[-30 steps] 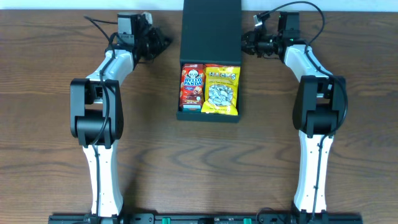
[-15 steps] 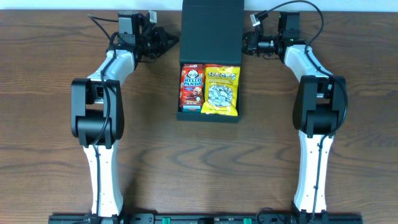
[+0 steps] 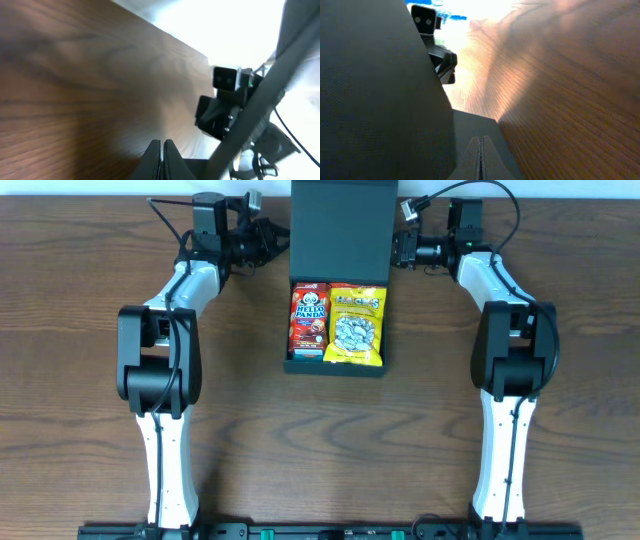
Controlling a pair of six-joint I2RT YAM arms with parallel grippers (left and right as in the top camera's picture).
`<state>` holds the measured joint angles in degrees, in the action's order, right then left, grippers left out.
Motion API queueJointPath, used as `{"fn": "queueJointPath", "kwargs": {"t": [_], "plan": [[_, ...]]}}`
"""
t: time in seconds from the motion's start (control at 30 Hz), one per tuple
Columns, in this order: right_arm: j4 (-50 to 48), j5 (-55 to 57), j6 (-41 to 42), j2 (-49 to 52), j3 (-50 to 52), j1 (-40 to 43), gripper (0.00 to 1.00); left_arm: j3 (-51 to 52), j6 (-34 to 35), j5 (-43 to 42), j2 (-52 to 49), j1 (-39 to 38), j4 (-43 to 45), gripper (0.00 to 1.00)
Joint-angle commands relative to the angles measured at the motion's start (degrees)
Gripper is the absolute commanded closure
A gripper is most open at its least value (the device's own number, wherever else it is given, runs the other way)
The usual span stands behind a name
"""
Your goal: Pack container
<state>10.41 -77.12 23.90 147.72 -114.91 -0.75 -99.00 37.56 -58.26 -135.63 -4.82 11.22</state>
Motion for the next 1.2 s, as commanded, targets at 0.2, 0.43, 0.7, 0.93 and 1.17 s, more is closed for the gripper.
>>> {"fn": "queueJointPath", "kwargs": {"t": [0.2, 0.43, 0.7, 0.93, 1.17], "plan": [[-6.38, -11.72, 3.80, 0.20, -0.57, 0.79, 0.99, -0.28, 0.17, -17.14, -0.87, 1.42, 7.10, 0.95], [-11.56, -12.28, 11.13, 0.20, -0.57, 1.16, 0.99, -0.26, 0.22, -27.82, -0.87, 2.80, 11.74, 0.95], [-11.54, -12.26, 21.40, 0.20, -0.57, 0.94, 0.98, -0.26, 4.28, -32.39, -0.87, 2.95, 12.02, 0.94], [-11.54, -12.26, 28.57, 0.20, -0.57, 0.57, 0.98, -0.26, 12.46, -32.37, -0.85, 2.95, 12.00, 0.95], [-11.56, -12.24, 28.83, 0.20, -0.57, 0.57, 0.98, -0.26, 12.81, -32.33, -0.85, 2.95, 12.02, 0.94]]}}
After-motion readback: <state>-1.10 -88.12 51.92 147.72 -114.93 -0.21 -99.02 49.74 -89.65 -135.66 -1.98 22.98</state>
